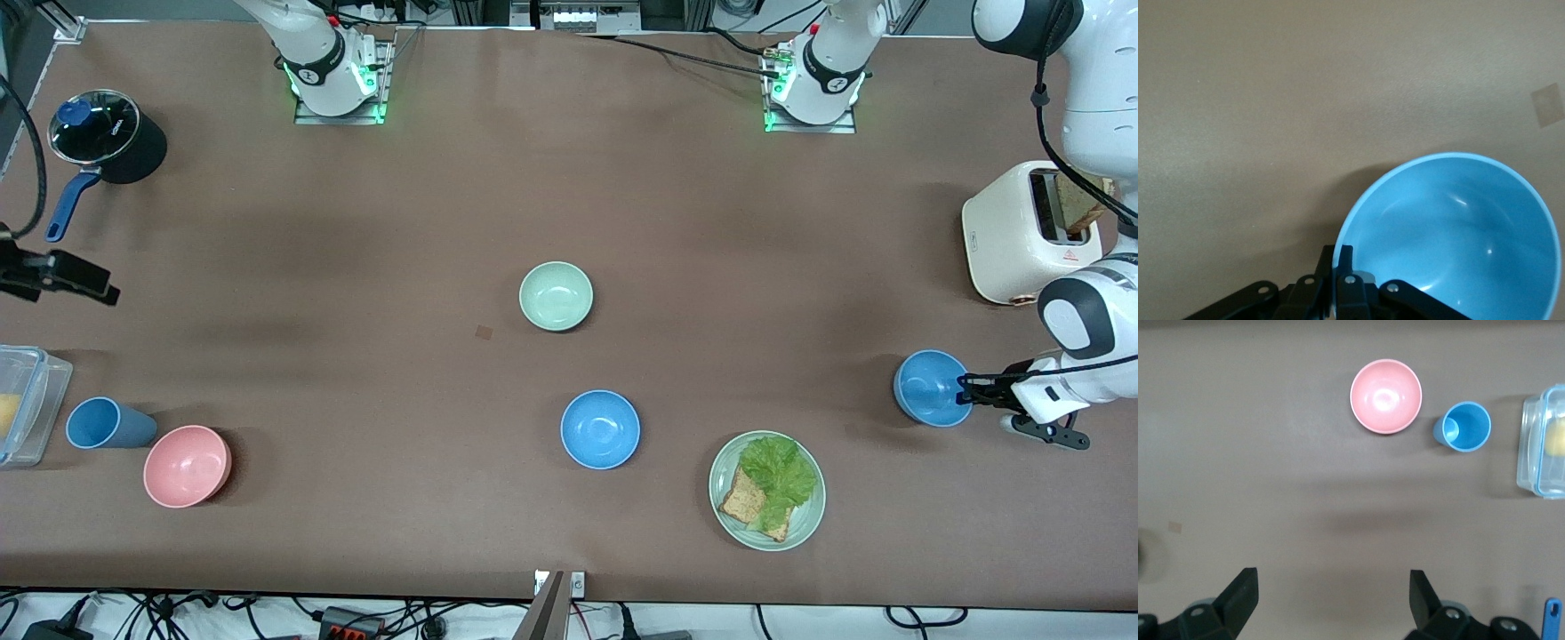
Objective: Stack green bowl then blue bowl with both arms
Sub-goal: 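Lift the blue bowl with the left gripper and carry it over the green bowl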
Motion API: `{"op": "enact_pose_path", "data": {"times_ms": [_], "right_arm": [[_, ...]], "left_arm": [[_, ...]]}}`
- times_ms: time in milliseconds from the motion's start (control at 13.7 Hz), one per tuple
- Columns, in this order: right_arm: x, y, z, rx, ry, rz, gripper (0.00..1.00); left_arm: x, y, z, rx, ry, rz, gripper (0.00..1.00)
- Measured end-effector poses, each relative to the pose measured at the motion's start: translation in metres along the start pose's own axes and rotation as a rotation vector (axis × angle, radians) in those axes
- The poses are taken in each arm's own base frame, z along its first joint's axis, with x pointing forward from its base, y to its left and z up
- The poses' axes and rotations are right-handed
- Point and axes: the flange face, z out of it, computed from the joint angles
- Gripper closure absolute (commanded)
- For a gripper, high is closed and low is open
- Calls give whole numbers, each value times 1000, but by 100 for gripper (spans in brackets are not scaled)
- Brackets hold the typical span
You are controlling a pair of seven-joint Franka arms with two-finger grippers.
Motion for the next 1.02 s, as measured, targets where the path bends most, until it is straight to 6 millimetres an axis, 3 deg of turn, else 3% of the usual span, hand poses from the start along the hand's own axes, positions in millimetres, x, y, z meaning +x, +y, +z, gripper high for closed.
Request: {"op": "enact_pose_path", "data": {"times_ms": [364,510,728,874,1019], "right_arm": [[-8,-1,-1,1,-25,38,0],[-14,-1,-1,2,-31,38,0],[-22,0,1,4,-18,24,0],[-25,1,9,5,-4,19,0],[-29,1,18,6,9,17,0]], "left_arm": [[2,20,3,-63,-59,58,100],[9,43,-14,-116,-100,92,100],[23,104,-75,-157,-157,80,100],[34,160,-111,-141,-180,33,98],[36,228,-127,-121,-203,-47,100]]}}
